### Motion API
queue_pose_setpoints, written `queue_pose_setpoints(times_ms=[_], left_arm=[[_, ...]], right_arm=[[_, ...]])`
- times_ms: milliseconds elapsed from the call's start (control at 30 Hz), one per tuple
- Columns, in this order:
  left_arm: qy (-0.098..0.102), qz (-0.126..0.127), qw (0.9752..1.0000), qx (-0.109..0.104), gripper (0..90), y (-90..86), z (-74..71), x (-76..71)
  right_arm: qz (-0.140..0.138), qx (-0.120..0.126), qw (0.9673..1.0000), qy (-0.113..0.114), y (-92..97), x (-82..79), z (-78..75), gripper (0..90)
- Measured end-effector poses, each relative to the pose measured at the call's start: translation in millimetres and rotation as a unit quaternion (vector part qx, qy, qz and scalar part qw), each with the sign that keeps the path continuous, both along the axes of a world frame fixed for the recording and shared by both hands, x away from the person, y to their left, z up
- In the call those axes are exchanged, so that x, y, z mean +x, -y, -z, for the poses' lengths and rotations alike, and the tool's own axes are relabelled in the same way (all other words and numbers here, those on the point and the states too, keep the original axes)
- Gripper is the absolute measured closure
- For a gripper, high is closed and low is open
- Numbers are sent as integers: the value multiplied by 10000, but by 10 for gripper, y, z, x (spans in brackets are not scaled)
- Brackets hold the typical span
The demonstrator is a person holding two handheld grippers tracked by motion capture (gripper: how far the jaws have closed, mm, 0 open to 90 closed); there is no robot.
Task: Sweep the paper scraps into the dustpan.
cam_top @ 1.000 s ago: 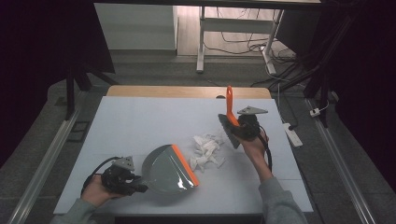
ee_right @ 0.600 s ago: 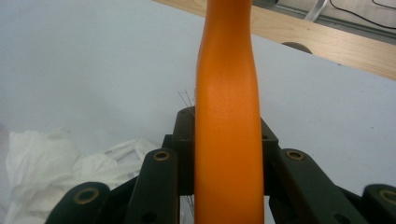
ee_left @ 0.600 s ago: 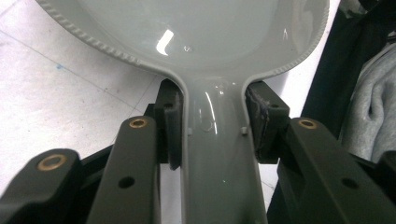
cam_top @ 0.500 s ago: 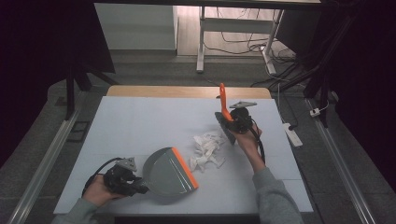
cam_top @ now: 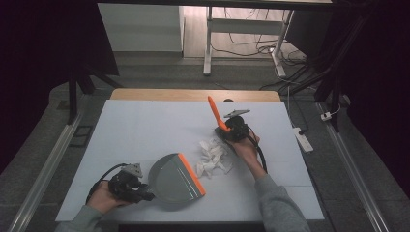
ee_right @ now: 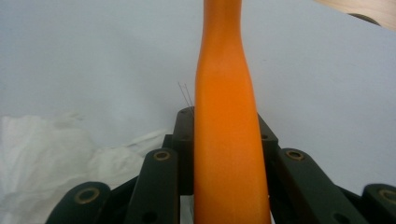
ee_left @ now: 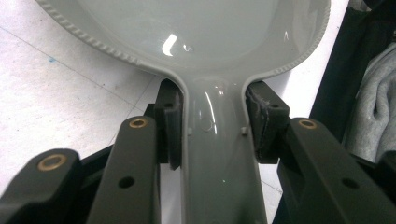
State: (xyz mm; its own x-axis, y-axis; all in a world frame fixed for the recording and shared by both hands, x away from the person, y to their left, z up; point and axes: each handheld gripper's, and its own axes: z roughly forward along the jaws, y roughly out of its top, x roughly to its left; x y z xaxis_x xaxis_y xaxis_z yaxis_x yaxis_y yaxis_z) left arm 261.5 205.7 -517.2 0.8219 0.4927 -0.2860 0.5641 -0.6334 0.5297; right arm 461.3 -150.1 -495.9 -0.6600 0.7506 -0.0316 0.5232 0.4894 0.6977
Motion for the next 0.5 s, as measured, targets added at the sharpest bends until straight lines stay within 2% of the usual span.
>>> queue_pose_setpoints(times_ms=[133, 367, 500], left_arm=[[-1, -13, 10000, -2, 609, 7, 7, 2], [-4, -28, 10000, -7, 609, 6, 19, 1], [-30, -35, 10000, 8, 609, 5, 34, 5]], right_arm=[[-222, 139, 9996, -136, -130, -76, 17, 709], [-724, -26, 9973, -79, -454, -369, 21, 708], [-953, -31, 9953, -194, -635, -545, 39, 709]])
